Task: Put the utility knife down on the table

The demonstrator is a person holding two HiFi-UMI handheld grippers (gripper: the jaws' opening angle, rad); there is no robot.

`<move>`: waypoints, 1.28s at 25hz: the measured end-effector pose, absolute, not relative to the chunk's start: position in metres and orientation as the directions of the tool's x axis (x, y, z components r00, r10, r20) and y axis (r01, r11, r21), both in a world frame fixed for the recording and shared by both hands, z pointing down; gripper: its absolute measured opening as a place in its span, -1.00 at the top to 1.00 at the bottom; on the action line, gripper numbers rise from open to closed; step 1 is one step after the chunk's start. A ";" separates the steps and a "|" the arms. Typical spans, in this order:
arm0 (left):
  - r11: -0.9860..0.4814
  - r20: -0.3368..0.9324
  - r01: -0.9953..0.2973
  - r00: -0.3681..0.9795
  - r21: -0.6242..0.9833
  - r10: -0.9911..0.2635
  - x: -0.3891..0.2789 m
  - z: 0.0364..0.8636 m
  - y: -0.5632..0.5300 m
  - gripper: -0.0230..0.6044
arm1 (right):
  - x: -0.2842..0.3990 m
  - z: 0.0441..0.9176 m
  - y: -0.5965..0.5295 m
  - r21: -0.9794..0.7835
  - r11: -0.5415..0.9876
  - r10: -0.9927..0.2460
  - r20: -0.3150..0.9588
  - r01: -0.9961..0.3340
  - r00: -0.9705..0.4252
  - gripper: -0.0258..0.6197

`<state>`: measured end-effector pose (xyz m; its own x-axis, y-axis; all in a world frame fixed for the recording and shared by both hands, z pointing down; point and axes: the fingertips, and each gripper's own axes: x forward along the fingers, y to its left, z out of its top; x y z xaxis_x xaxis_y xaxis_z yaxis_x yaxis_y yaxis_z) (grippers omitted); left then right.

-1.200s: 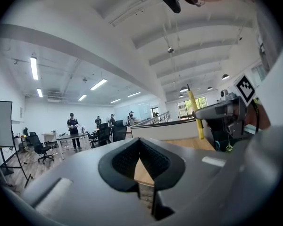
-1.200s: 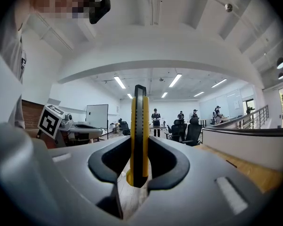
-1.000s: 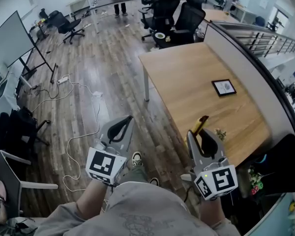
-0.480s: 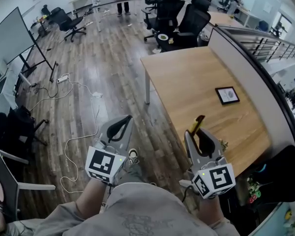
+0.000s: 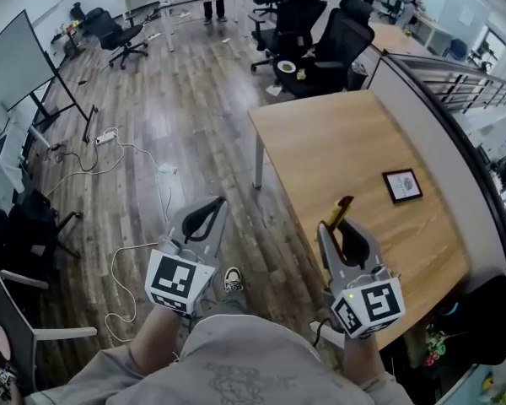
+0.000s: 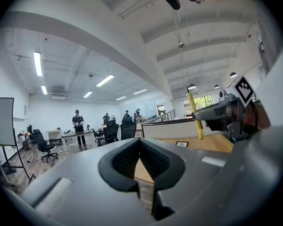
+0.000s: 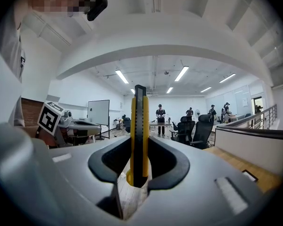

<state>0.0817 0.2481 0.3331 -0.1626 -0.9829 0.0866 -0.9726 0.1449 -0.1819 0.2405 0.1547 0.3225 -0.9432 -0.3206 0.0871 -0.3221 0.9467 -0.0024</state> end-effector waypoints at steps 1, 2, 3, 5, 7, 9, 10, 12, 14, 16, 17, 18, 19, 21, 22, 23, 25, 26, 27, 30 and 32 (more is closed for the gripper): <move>0.141 0.087 -0.973 -0.159 -0.181 -0.983 0.069 0.332 0.242 0.92 | 0.228 0.322 0.149 -0.001 0.945 -0.324 0.093 -0.326 -0.941 0.55; 0.138 0.087 -0.974 -0.155 -0.180 -0.984 0.056 0.330 0.237 0.92 | 0.215 0.322 0.143 0.000 0.944 -0.329 0.099 -0.331 -0.939 0.55; 0.134 0.086 -0.975 -0.151 -0.180 -0.985 0.042 0.328 0.231 0.92 | 0.201 0.321 0.136 -0.002 0.942 -0.333 0.103 -0.335 -0.937 0.55; 0.126 0.086 -0.976 -0.143 -0.177 -0.986 0.015 0.324 0.219 0.92 | 0.173 0.317 0.124 -0.010 0.941 -0.336 0.099 -0.339 -0.937 0.55; 0.119 0.088 -0.978 -0.136 -0.171 -0.987 -0.011 0.321 0.209 0.92 | 0.147 0.314 0.113 -0.025 0.940 -0.337 0.089 -0.340 -0.937 0.55; 0.121 0.087 -0.979 -0.137 -0.165 -0.987 -0.039 0.321 0.204 0.92 | 0.122 0.313 0.105 -0.043 0.935 -0.348 0.076 -0.352 -0.934 0.55; 0.125 0.084 -0.979 -0.140 -0.164 -0.987 -0.052 0.321 0.202 0.92 | 0.110 0.314 0.101 -0.048 0.932 -0.356 0.072 -0.360 -0.932 0.55; 0.129 0.076 -0.978 -0.143 -0.162 -0.987 -0.076 0.320 0.197 0.92 | 0.089 0.313 0.092 -0.047 0.925 -0.373 0.069 -0.376 -0.925 0.55; 0.129 0.070 -0.977 -0.142 -0.168 -0.987 -0.096 0.318 0.191 0.92 | 0.071 0.312 0.081 -0.039 0.919 -0.389 0.072 -0.392 -0.919 0.55; 0.128 0.072 -0.977 -0.142 -0.169 -0.987 -0.115 0.317 0.185 0.92 | 0.053 0.312 0.073 -0.033 0.915 -0.398 0.082 -0.402 -0.914 0.55; 0.127 0.075 -0.979 -0.141 -0.162 -0.987 -0.124 0.318 0.182 0.92 | 0.045 0.313 0.069 -0.031 0.915 -0.397 0.089 -0.401 -0.913 0.55; 0.125 0.079 -0.980 -0.138 -0.153 -0.987 -0.131 0.321 0.179 0.92 | 0.037 0.315 0.067 -0.028 0.917 -0.393 0.096 -0.397 -0.915 0.55; 0.123 0.083 -0.981 -0.136 -0.147 -0.987 -0.138 0.325 0.176 0.92 | 0.029 0.318 0.065 -0.025 0.920 -0.387 0.103 -0.391 -0.916 0.55; 0.123 0.090 -0.981 -0.138 -0.151 -0.986 -0.149 0.331 0.168 0.92 | 0.017 0.324 0.059 -0.023 0.924 -0.377 0.115 -0.382 -0.919 0.55; 0.124 0.092 -0.981 -0.139 -0.151 -0.986 -0.154 0.332 0.164 0.92 | 0.012 0.326 0.055 -0.025 0.924 -0.377 0.120 -0.382 -0.919 0.55; 0.124 0.094 -0.982 -0.138 -0.146 -0.986 -0.159 0.332 0.158 0.92 | 0.008 0.327 0.050 -0.028 0.923 -0.378 0.125 -0.384 -0.917 0.55; 0.115 0.098 -0.984 -0.129 -0.139 -0.987 -0.166 0.333 0.144 0.92 | -0.002 0.331 0.037 -0.036 0.920 -0.382 0.134 -0.389 -0.915 0.55; 0.109 0.101 -0.984 -0.124 -0.141 -0.987 -0.170 0.335 0.137 0.92 | -0.007 0.334 0.030 -0.040 0.919 -0.383 0.138 -0.392 -0.913 0.55; 0.104 0.105 -0.984 -0.120 -0.146 -0.987 -0.175 0.336 0.128 0.92 | -0.011 0.338 0.021 -0.044 0.918 -0.385 0.142 -0.394 -0.912 0.55; 0.096 0.119 -0.983 -0.115 -0.154 -0.986 -0.190 0.339 0.096 0.92 | -0.027 0.346 -0.011 -0.053 0.914 -0.390 0.155 -0.402 -0.908 0.55; 0.088 0.128 -0.983 -0.109 -0.160 -0.986 -0.202 0.337 0.071 0.92 | -0.038 0.348 -0.034 -0.058 0.913 -0.391 0.164 -0.405 -0.906 0.55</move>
